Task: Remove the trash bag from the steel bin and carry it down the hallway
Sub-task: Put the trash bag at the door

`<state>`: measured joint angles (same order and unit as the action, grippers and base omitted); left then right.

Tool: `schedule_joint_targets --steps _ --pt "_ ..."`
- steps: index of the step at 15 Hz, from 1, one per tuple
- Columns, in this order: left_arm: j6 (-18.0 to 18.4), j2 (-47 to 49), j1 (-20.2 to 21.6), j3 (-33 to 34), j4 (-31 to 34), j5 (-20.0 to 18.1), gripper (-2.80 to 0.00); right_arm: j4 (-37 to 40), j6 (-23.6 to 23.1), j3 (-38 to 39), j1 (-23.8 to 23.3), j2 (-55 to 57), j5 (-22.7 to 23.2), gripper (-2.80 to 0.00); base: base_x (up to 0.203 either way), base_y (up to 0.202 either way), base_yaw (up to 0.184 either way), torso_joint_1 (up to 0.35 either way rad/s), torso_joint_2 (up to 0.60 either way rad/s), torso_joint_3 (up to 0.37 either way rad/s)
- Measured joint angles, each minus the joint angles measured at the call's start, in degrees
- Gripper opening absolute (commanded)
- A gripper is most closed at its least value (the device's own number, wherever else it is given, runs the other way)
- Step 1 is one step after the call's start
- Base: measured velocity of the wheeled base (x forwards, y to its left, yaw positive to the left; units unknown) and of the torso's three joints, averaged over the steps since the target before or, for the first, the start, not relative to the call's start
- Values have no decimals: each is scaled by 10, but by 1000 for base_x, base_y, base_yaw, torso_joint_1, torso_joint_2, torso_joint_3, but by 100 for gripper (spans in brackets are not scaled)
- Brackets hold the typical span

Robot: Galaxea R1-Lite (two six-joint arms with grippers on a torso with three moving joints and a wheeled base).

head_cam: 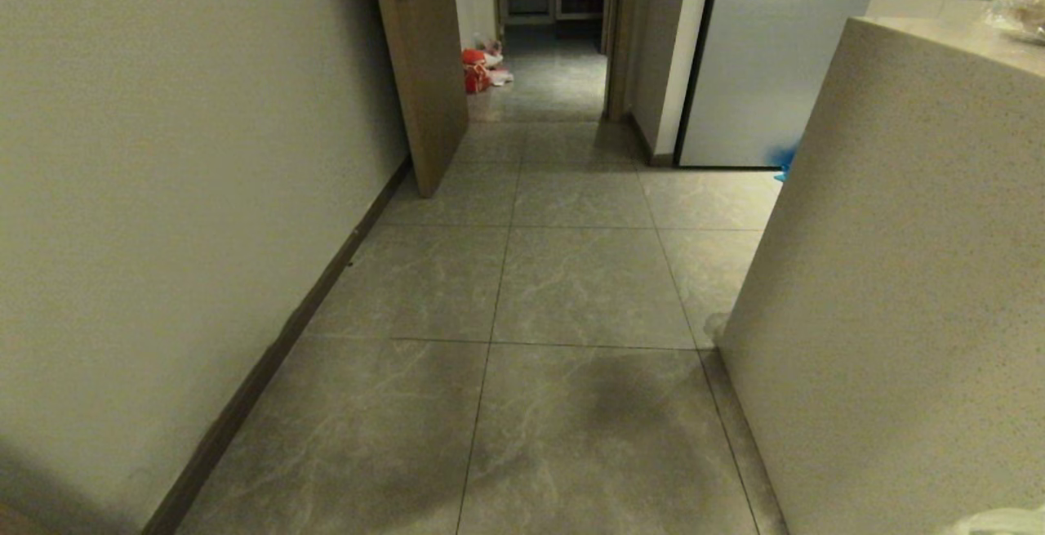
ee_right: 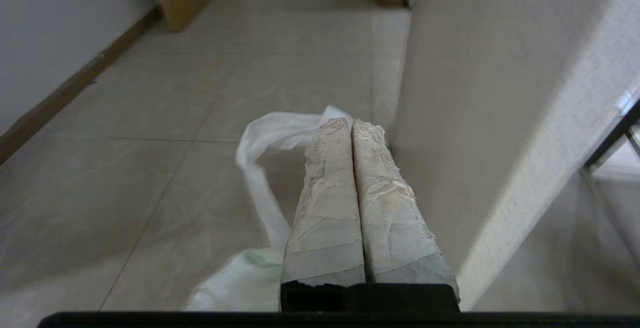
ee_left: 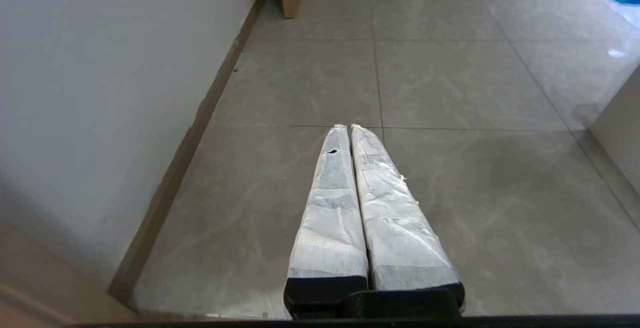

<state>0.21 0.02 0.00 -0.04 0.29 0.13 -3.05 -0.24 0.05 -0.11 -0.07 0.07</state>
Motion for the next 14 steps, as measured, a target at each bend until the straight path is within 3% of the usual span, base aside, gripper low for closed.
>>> schedule_joint_targets --steps 14 --pt "-1 0 0 0 1 0 -280 -2 -1 0 0 0 0 -280 181 0 1 2 1 4"
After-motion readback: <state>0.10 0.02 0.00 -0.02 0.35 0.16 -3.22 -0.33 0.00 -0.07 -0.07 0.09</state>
